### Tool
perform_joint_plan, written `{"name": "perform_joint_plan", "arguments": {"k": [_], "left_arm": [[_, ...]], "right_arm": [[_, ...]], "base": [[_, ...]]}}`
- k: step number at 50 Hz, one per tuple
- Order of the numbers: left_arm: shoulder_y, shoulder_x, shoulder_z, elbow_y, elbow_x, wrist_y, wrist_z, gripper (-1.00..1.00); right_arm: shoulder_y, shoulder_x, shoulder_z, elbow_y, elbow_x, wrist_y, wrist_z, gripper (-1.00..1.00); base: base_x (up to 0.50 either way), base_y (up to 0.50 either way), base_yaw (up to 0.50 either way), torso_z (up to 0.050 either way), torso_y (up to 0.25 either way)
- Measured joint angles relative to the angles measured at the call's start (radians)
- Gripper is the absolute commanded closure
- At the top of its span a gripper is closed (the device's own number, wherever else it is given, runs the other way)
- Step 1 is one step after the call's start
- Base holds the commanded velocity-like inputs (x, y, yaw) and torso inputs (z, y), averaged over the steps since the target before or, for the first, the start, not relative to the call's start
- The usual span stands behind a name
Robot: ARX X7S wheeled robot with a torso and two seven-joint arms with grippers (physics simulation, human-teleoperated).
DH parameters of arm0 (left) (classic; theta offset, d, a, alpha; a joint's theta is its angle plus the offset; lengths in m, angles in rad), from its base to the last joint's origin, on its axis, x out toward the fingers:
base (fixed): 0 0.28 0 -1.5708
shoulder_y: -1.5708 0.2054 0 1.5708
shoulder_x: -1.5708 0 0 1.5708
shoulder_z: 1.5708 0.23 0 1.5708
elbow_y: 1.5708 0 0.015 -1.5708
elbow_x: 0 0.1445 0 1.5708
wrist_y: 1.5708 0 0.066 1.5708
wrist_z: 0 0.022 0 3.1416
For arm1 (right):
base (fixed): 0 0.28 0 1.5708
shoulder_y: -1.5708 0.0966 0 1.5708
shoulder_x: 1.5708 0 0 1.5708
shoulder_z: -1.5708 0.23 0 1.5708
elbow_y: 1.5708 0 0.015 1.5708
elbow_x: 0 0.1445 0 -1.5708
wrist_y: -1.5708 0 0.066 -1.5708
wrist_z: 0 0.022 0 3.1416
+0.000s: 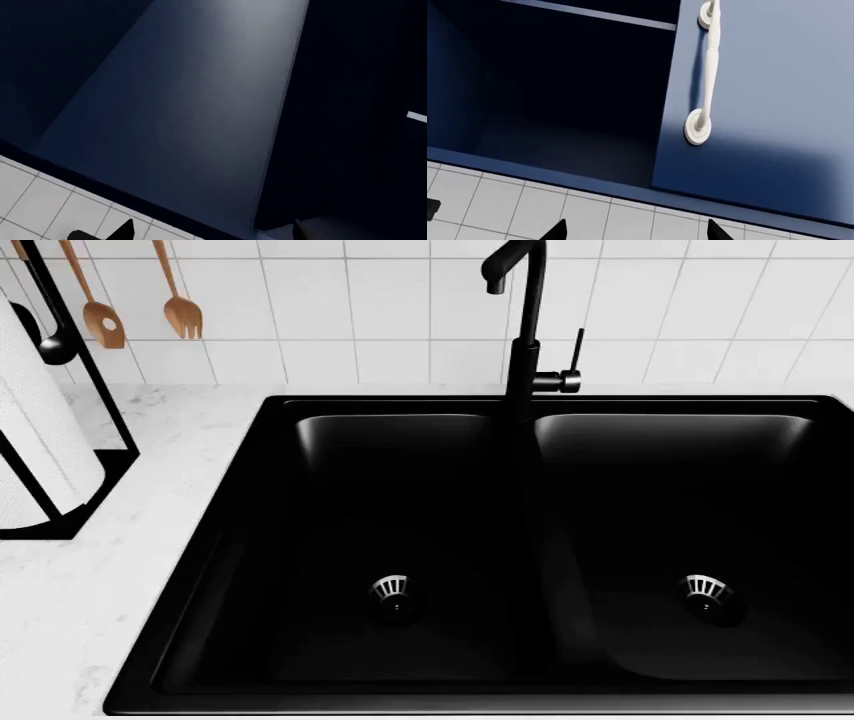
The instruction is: Pick the kettle from the counter and place it on the tray. Then pick the mug from the cabinet and place it on the tray. Then close the cabinet doors.
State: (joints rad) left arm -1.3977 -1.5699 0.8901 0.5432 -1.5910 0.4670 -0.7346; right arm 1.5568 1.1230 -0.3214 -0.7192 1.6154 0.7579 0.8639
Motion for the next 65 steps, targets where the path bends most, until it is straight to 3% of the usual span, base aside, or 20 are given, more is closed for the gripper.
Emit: {"name": "perform_joint_plan", "arguments": {"k": [20,30,38,49,65], "left_arm": [[-0.079,0.012,-0.09,-0.068,-0.014,-0.107,-0.037,-1.0],[-0.129,0.182,-0.202,-0.051,0.082,-0.318,-0.116,-1.0],[-0.241,0.299,-0.163,0.005,0.134,-0.482,-0.183,-1.0],[-0.37,0.385,-0.085,0.024,0.187,-0.644,-0.236,-1.0],[-0.514,0.562,-0.021,-0.213,0.135,-0.765,-0.112,-1.0]], "right_arm": [[-0.019,0.006,0.009,-0.005,-0.008,-0.01,-0.008,-1.0],[-0.06,0.011,0.014,-0.007,-0.031,-0.031,-0.02,-1.0],[-0.089,0.019,0.021,-0.009,-0.043,-0.048,-0.028,-1.0],[-0.102,0.025,0.026,-0.011,-0.044,-0.053,-0.03,-1.0],[-0.123,0.023,0.029,-0.016,-0.055,-0.058,-0.034,-1.0]], "base": [[0.0,0.0,0.0,0.0,0.0],[0.0,0.0,0.0,0.008,0.0],[0.0,0.0,0.0,0.01,0.0],[0.0,0.0,0.0,0.009,0.0],[0.0,0.0,0.0,0.003,0.0]]}}
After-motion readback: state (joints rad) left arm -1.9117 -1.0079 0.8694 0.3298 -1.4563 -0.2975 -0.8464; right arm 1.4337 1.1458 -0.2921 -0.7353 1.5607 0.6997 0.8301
